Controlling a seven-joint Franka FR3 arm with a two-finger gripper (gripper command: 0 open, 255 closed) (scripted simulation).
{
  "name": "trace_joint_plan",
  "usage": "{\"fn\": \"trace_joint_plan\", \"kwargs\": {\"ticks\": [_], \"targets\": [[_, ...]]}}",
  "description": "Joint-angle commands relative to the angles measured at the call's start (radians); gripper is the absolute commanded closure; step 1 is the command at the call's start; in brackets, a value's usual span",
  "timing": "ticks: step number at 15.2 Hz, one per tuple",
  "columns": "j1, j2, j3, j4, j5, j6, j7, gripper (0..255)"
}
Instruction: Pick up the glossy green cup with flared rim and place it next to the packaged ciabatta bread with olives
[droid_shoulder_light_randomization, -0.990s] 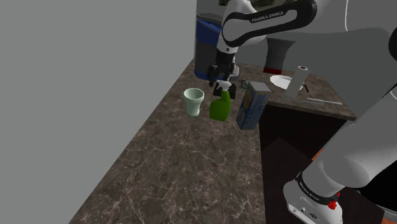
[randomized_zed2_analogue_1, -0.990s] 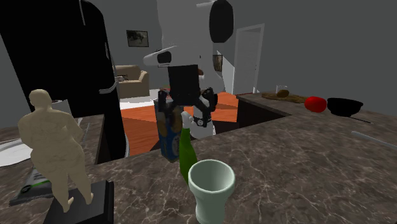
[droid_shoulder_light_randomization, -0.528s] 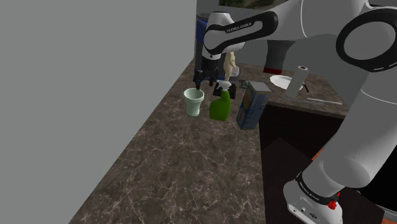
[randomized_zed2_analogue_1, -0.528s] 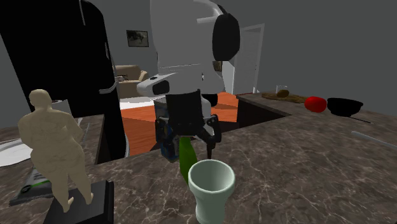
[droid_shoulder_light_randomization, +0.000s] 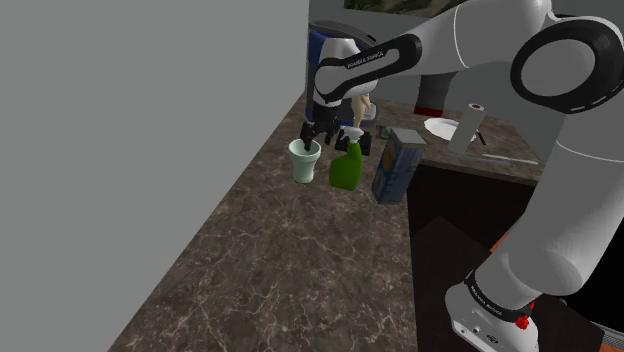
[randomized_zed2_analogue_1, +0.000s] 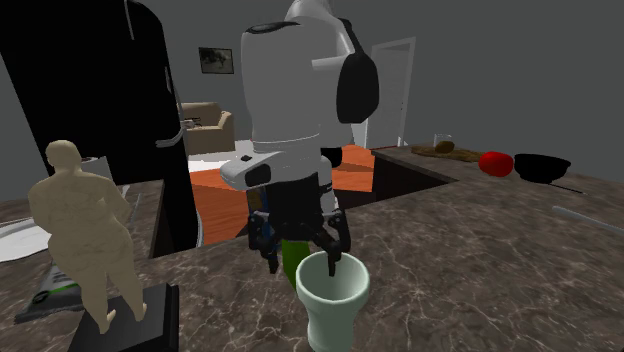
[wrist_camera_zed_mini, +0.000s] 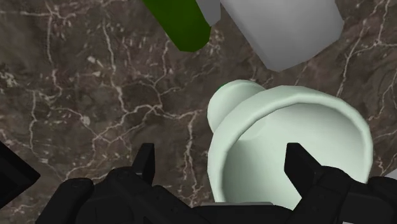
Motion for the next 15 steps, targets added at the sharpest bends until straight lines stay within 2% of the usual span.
{"fn": "trace_joint_plan", "kwargs": {"ticks": [1, 7, 8, 15], "targets": [[0.001, 0.004, 0.001, -0.003, 0.0, 0.008, 0.001, 0], [0.001, 0.004, 0.001, -0.003, 0.0, 0.008, 0.001, 0], [0.001, 0.004, 0.001, -0.003, 0.0, 0.008, 0.001, 255], [0.001, 0.004, 0.001, -0.003, 0.0, 0.008, 0.001, 255]]}}
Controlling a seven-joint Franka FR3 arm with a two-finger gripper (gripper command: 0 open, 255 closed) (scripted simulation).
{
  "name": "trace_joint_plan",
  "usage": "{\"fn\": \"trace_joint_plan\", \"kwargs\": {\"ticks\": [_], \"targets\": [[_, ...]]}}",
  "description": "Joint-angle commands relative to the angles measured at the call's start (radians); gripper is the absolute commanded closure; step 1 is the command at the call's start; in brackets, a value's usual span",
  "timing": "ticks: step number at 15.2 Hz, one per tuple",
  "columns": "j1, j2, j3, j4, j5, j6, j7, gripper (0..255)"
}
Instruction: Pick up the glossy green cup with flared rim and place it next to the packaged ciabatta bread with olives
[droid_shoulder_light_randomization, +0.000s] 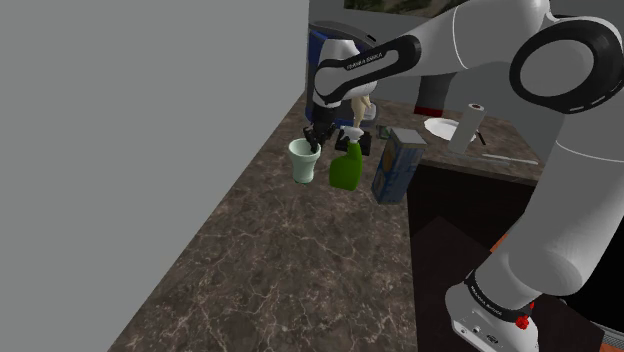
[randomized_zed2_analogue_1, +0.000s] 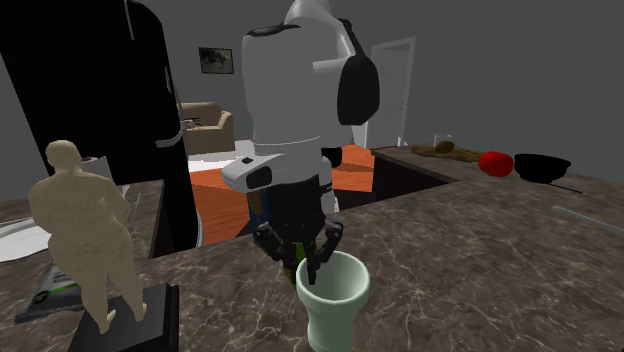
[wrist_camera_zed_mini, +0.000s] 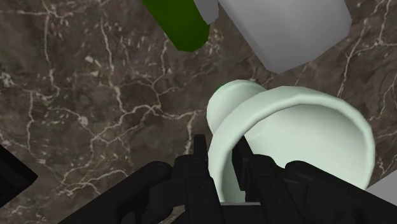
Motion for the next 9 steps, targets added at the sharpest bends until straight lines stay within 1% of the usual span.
{"fn": "trace_joint_plan", "kwargs": {"ticks": [1, 2, 9], "targets": [[0.0, 0.001, 0.0, 0.0, 0.0, 0.0, 0.0, 255], [0.0, 0.0, 0.0, 0.0, 0.0, 0.0, 0.0, 255], [-0.001, -0.034, -0.001, 0.05, -0.004, -0.084, 0.008, 255]]}}
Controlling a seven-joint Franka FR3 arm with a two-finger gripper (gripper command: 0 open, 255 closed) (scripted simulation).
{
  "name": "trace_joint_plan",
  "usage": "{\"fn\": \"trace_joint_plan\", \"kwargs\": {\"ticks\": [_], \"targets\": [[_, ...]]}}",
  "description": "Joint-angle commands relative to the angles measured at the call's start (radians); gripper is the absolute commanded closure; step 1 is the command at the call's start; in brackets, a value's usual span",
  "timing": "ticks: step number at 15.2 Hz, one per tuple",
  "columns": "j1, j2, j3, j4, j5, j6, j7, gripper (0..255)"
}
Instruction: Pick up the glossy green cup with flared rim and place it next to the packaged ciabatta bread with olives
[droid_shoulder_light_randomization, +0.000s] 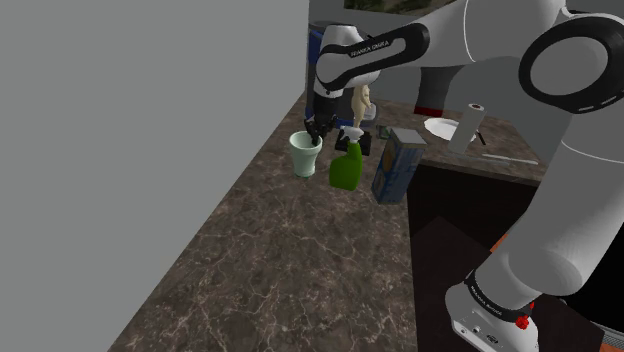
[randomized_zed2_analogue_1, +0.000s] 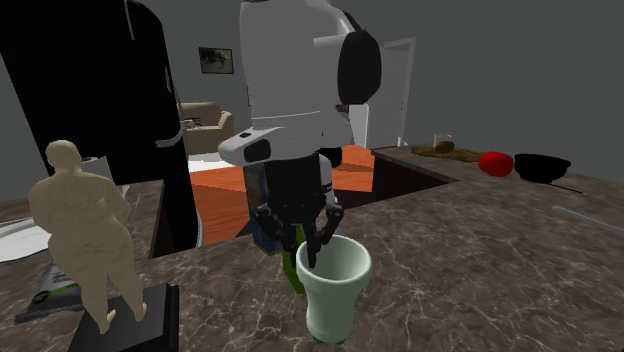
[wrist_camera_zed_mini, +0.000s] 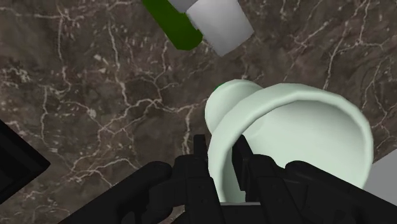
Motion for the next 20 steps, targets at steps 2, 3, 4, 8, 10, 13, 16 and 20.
{"fn": "trace_joint_plan", "kwargs": {"ticks": [2, 3, 4, 8, 10, 13, 16, 20], "targets": [[0.0, -0.009, 0.0, 0.03, -0.002, -0.038, 0.004, 255], [0.0, -0.013, -0.001, 0.038, -0.002, -0.051, 0.005, 255], [-0.001, -0.016, -0.001, 0.047, -0.003, -0.063, 0.006, 255], [-0.001, -0.029, -0.001, 0.085, -0.004, -0.113, 0.01, 255], [-0.001, -0.034, -0.001, 0.105, -0.005, -0.138, 0.013, 255], [-0.001, -0.04, -0.001, 0.137, -0.006, -0.177, 0.016, 255], [-0.002, -0.044, -0.002, 0.172, -0.007, -0.216, 0.019, 255], [-0.002, -0.047, -0.002, 0.223, -0.009, -0.268, 0.024, 255]]}}
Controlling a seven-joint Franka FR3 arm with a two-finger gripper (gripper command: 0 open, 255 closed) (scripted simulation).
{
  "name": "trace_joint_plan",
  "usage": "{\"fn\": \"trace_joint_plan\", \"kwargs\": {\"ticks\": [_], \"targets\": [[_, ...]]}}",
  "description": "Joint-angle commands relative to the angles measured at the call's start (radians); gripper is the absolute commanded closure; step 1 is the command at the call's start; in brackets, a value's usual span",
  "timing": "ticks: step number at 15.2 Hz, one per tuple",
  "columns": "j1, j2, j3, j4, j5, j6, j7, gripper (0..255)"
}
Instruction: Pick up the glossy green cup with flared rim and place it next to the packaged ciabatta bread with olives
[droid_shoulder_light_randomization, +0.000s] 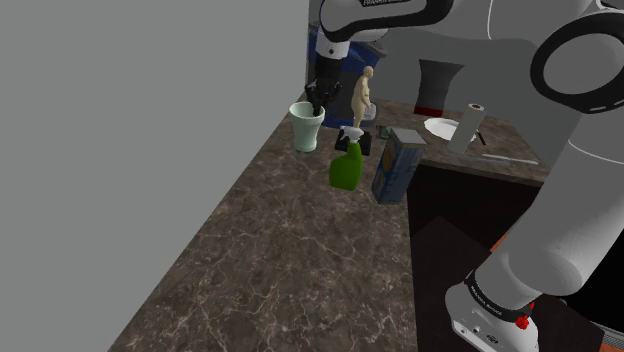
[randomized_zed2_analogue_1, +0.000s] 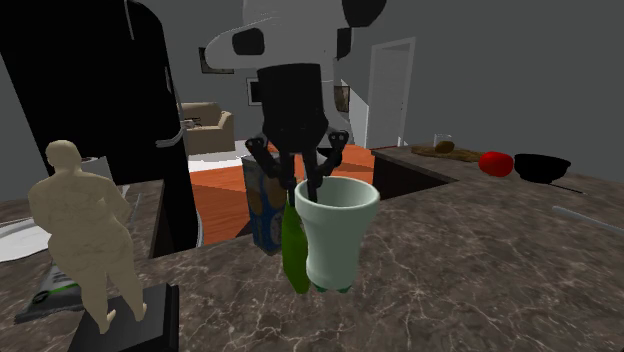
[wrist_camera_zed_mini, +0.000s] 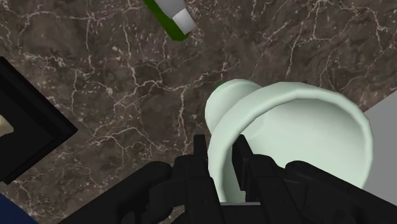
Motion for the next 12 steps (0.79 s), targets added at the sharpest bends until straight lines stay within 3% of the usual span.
{"fn": "trace_joint_plan", "kwargs": {"ticks": [1, 12], "targets": [[-0.001, -0.006, -0.001, 0.02, 0.0, -0.026, 0.0, 255], [-0.002, 0.011, -0.001, 0.191, -0.003, -0.179, 0.013, 255]]}}
